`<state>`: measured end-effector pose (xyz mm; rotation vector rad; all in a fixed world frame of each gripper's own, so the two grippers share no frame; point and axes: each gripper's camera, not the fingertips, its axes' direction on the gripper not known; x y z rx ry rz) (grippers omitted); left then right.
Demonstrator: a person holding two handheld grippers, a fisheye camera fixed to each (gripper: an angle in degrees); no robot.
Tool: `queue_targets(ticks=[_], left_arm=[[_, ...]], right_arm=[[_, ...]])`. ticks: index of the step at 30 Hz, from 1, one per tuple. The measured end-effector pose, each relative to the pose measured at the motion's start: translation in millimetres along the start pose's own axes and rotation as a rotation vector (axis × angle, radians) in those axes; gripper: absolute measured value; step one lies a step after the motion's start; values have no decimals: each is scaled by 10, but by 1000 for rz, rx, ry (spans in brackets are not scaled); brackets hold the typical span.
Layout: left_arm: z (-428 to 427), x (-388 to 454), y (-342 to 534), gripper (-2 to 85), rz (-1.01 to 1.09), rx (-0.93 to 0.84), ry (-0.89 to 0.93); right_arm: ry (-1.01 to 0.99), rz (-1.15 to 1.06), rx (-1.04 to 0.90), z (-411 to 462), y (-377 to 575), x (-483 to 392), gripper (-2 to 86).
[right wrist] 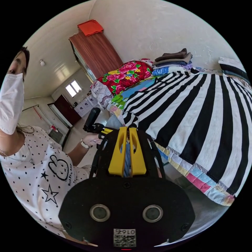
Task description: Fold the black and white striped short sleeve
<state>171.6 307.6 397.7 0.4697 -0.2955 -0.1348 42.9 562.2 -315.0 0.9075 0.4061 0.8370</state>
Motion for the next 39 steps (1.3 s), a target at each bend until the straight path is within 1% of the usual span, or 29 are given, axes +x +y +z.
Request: queue_targets(ticks=[1,4,6,8,14,16,19,22,25,27,29,32,34,36,39], left_arm=[[16,-21,-25,97,-3,-5,3],[39,-113,-131,84,2,19,108],[-13,-152,-165,47,25,50,210],[-135,-167,-135,5,50,97,238],[-702,-301,5,-9,111,224,364],[-867,-316,7,-9,133,236,371],[-1099,-273,-73,-10,192,224,323],[-1314,-157,-279,-10,281,202,284],[-1560,-70,-654,-10,362,198,287],[-1719,-139,-1104,-10,341,193,316],[-1772,-224,-1476,-10,319,186,336],[-1679,-422,-2113,-10,244,142,327],[-1555,-582,-2463,-9,184,95,303],[-1328,-820,-2822,-9,72,18,302],[-1129,-988,-3035,-9,24,-79,295]], right_arm=[[5,-8,6,-19,-14,-35,10],[2,-13,19,-53,-43,-85,10],[-4,-10,22,-61,-55,-95,10],[-5,0,19,-69,-67,-99,11],[10,5,-33,-53,-64,-110,13],[8,0,-70,-14,-53,-109,13],[15,-3,-128,62,-46,-116,12],[20,-28,-171,110,-84,-182,10],[-6,-73,-161,60,-179,-263,10],[-53,-57,-123,-7,-260,-233,10],[-123,34,-52,-91,-363,-84,10],[-163,176,45,-162,-416,129,11],[-158,253,83,-189,-410,216,12],[-131,296,104,-215,-390,235,14],[-80,319,115,-267,-349,163,17]])
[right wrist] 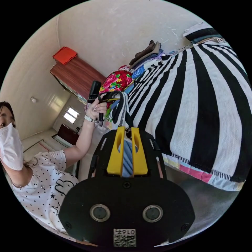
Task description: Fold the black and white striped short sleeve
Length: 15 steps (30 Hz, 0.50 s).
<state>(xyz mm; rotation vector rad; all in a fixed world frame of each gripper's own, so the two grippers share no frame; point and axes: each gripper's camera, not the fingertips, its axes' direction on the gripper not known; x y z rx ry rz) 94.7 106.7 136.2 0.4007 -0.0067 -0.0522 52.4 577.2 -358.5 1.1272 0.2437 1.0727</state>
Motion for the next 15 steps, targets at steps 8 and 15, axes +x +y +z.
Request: queue_targets(ticks=[8,15], left_arm=[[-461,-189,151,-7,-34,169,84],[-876,-372,470,8,-129,410,276]], right_arm=[[176,-85,76,-206,104,-531,29],[366,-206,90,-29,-52,-1048,25]])
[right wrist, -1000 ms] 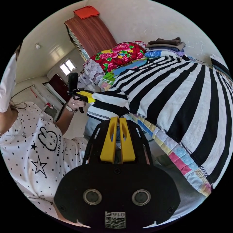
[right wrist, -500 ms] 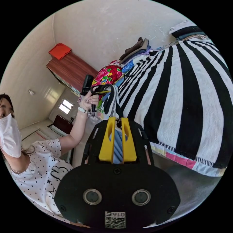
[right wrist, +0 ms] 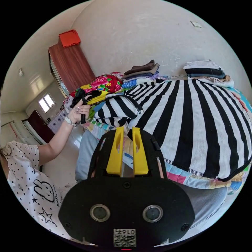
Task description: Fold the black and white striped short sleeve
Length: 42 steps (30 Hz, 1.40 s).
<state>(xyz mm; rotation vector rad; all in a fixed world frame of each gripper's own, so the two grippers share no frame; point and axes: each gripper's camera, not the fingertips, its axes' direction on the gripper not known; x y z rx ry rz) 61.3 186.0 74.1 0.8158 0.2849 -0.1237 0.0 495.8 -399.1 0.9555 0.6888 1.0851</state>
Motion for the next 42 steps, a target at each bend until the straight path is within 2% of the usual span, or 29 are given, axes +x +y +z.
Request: queue_targets(ticks=[5,9,14,17,21,24,28,31,36,42], left_arm=[[144,-21,-6,32,-10,-81,-23],[180,125,16,38,38,-98,-63],[116,318,186,38,93,-110,-113],[-1,440,362,38,135,-92,-176],[-171,590,633,40,188,-78,-308],[-266,705,860,48,256,-84,-401],[-340,800,1100,54,340,-91,-474],[-463,872,1315,57,420,-19,-477],[-513,937,1517,75,455,-114,-400],[-426,1075,1752,92,489,-145,-470]], right_arm=[[23,-156,20,167,-462,-441,17],[21,-268,-187,637,-876,-782,18],[71,-227,-288,1192,-1403,-971,25],[167,-155,-248,1231,-1682,-921,25],[206,-39,-288,1204,-1900,-704,24],[140,-25,-243,829,-1779,-603,26],[71,-176,-106,172,-1234,-609,44],[10,-256,-146,-48,-857,-595,59],[-9,-200,-167,-165,-513,-425,87],[-82,-99,-163,-62,-330,-221,103]])
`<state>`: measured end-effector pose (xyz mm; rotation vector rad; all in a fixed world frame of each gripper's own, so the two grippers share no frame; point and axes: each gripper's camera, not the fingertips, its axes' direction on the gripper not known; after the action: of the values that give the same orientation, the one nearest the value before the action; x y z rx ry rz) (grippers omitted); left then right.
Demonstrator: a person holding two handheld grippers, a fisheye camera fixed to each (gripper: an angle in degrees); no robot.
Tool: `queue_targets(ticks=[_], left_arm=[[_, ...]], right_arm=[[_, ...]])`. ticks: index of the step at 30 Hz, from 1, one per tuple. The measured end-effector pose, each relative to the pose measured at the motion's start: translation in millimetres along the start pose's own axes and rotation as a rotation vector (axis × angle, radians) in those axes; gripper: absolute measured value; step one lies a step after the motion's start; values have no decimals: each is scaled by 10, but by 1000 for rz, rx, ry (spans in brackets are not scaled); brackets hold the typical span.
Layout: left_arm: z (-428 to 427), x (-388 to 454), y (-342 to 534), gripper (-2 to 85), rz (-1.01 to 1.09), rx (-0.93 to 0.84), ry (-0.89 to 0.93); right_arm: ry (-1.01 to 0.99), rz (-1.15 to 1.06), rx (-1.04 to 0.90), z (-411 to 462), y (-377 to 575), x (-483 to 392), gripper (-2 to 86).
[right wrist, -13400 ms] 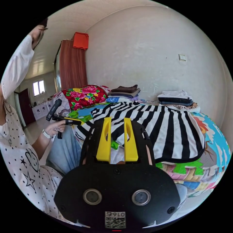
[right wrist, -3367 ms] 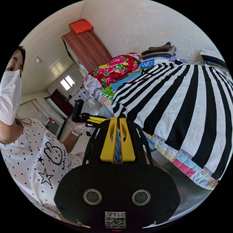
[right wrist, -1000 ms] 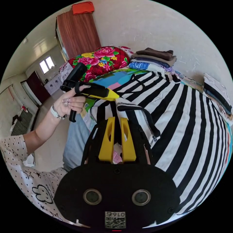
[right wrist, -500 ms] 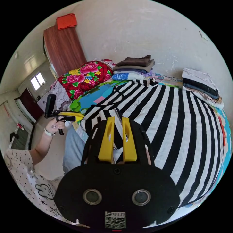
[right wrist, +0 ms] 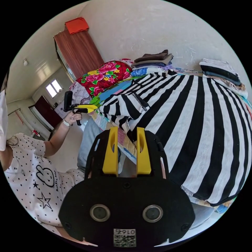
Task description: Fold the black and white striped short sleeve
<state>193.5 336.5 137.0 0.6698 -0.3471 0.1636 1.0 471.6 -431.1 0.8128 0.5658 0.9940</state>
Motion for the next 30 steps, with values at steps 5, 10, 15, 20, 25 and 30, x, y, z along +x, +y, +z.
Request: queue_targets(ticks=[5,10,15,20,25,30], left_arm=[[140,178,-83,92,37,-30,17],[266,310,-150,86,47,-67,10],[104,559,1,64,173,-37,-39],[-24,701,183,51,254,-48,-20],[-79,683,222,51,220,-50,-22],[-59,618,134,49,188,-46,8]], right_arm=[[-12,-42,-50,112,-66,-50,99],[43,-89,-68,182,-6,-213,92],[69,-181,-36,107,205,-328,73],[2,-288,-79,131,431,-343,72],[-16,-202,14,18,411,-220,66],[65,-145,-41,203,263,-216,64]])
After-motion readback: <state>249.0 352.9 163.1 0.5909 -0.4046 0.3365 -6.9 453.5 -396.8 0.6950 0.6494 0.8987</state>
